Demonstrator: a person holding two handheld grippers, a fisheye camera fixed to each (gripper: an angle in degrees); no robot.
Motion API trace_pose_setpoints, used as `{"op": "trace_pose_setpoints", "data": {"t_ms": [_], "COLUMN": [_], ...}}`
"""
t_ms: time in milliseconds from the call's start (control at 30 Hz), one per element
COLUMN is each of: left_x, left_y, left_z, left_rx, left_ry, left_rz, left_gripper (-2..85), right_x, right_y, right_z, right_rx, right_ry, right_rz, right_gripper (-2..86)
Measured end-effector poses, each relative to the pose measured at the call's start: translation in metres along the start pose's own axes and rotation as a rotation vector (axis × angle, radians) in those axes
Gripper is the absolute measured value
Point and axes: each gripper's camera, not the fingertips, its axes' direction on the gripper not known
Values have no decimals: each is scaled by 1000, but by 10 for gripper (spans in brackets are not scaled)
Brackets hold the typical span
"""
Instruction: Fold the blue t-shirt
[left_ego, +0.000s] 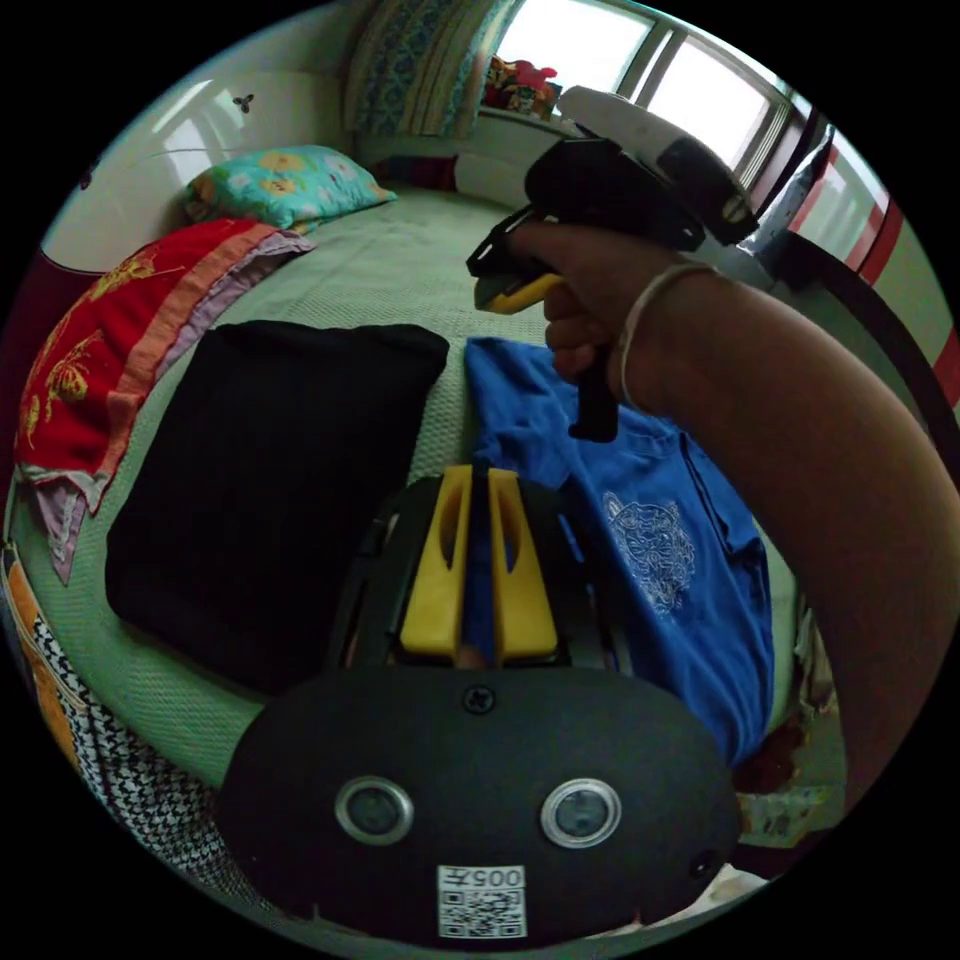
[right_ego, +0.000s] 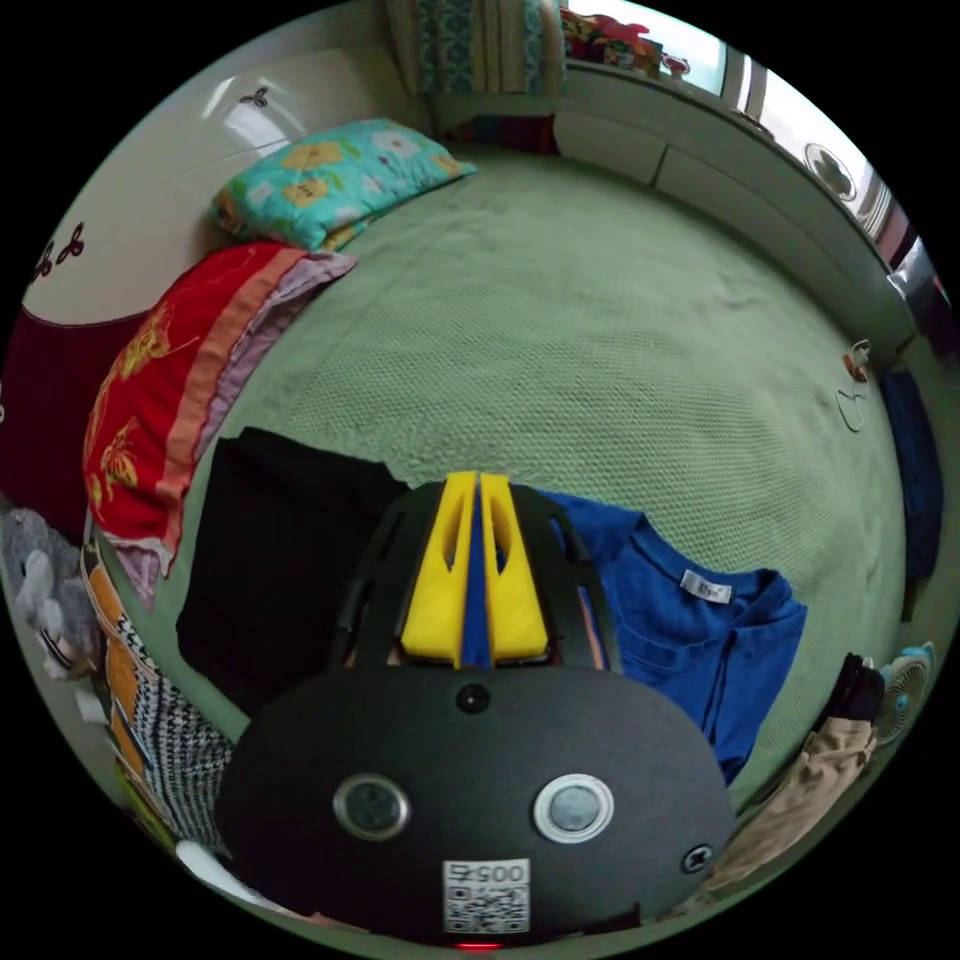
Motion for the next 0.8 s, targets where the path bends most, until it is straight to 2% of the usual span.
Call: {"op": "trace_pose_setpoints", "data": {"t_ms": [133,233,433,600,800], "left_x": [6,13,39,64,87], "left_y": [24,48,120,169,231], "left_z": [-17,-35,-69,-91,-118], "left_rx": [19,45,43,-10,-74], "left_ry": [-30,-33,-30,-33,-97], "left_rz": [-14,6,112,157,220], "left_gripper": [78,82,81,86,113], "right_x": [12,22,74,143,199], "right_y": [45,101,269,430,571], "right_z": [-27,-64,-131,-169,-179], "right_rx": [40,84,103,95,74], "right_ry": [-57,-21,89,191,182], "right_rz": [-51,-144,-278,-226,-70], "right_gripper": [5,6,15,17,20]}}
